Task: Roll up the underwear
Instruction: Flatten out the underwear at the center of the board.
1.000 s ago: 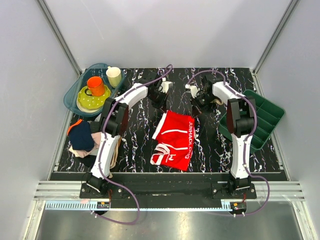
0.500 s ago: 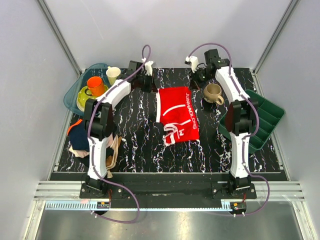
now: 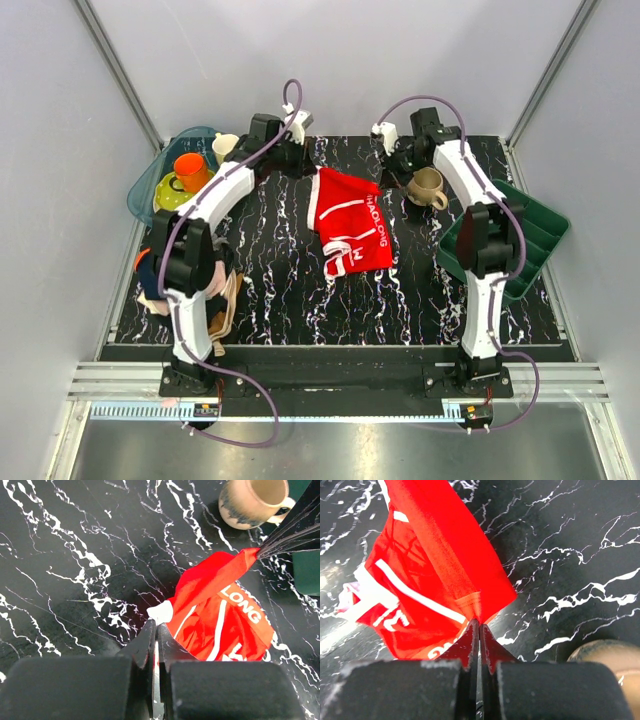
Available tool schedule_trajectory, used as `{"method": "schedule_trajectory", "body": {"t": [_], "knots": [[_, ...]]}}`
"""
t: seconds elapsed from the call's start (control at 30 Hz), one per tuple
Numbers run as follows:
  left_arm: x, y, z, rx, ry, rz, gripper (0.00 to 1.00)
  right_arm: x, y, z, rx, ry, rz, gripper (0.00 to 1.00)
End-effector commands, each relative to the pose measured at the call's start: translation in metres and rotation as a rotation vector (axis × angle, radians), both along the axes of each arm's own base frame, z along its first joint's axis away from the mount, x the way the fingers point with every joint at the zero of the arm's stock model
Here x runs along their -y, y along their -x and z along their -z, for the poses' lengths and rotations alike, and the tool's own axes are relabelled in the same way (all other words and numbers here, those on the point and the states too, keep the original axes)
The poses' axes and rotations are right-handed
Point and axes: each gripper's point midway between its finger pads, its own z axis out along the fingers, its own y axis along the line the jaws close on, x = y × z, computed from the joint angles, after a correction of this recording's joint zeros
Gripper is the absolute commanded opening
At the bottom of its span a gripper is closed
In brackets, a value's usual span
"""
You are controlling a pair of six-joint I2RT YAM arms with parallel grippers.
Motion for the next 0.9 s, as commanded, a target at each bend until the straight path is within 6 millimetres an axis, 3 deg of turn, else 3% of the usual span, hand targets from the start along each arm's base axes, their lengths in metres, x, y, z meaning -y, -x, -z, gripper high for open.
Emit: {"method": "schedule_trajectory", "body": {"t": [0.0, 0.03, 0.07, 0.1, 0.13, 0.17, 0.2, 0.23, 0.27, 0.3, 0.33, 0.37, 0.43, 0.47, 0.57, 0.73, 0.83, 0.87], "knots": [[0.002, 0.033, -0.121, 0.285, 0.049, 0.034, 0.00, -0.007, 0.025, -0.119, 0.288, -0.093, -0.058, 0.00], [0.003, 0.044, -0.118, 0.290, 0.029, 0.049, 0.00, -0.006, 0.041, -0.146, 0.345, -0.107, -0.070, 0.00], [0.011, 0.060, -0.127, 0.309, 0.033, 0.072, 0.00, -0.005, 0.052, -0.154, 0.368, -0.108, -0.094, 0.00], [0.009, 0.078, -0.151, 0.358, 0.045, 0.072, 0.00, -0.007, 0.067, -0.151, 0.356, -0.113, -0.115, 0.00], [0.020, 0.097, -0.149, 0.358, 0.042, 0.106, 0.00, -0.010, 0.090, -0.177, 0.419, -0.123, -0.142, 0.00], [0.022, 0.110, -0.155, 0.371, 0.045, 0.114, 0.00, -0.011, 0.103, -0.182, 0.448, -0.113, -0.171, 0.00], [0.019, 0.127, -0.176, 0.414, 0.058, 0.108, 0.00, -0.013, 0.119, -0.175, 0.435, -0.098, -0.193, 0.00], [0.027, 0.145, -0.181, 0.418, 0.070, 0.131, 0.00, -0.019, 0.145, -0.196, 0.499, -0.100, -0.227, 0.00], [0.028, 0.158, -0.183, 0.416, 0.077, 0.142, 0.00, -0.022, 0.157, -0.201, 0.528, -0.089, -0.249, 0.00], [0.024, 0.175, -0.202, 0.452, 0.100, 0.135, 0.00, -0.022, 0.167, -0.201, 0.545, -0.067, -0.250, 0.00], [0.030, 0.192, -0.206, 0.456, 0.110, 0.159, 0.00, -0.019, 0.183, -0.219, 0.604, -0.074, -0.246, 0.00], [0.025, 0.209, -0.222, 0.490, 0.131, 0.164, 0.00, -0.024, 0.193, -0.225, 0.610, -0.086, -0.247, 0.00], [0.027, 0.232, -0.234, 0.495, 0.165, 0.164, 0.00, -0.021, 0.214, -0.251, 0.653, -0.121, -0.244, 0.00], [0.019, 0.246, -0.250, 0.526, 0.195, 0.160, 0.00, -0.021, 0.221, -0.258, 0.653, -0.140, -0.240, 0.00], [0.011, 0.276, -0.270, 0.555, 0.245, 0.158, 0.00, -0.016, 0.245, -0.287, 0.698, -0.186, -0.239, 0.00], [0.012, 0.303, -0.279, 0.536, 0.296, 0.187, 0.00, -0.011, 0.273, -0.303, 0.724, -0.238, -0.253, 0.00], [0.015, 0.297, -0.262, 0.512, 0.266, 0.175, 0.00, -0.010, 0.259, -0.291, 0.710, -0.209, -0.211, 0.00], [0.014, 0.289, -0.253, 0.507, 0.240, 0.136, 0.00, -0.007, 0.245, -0.280, 0.707, -0.172, -0.171, 0.00]]}}
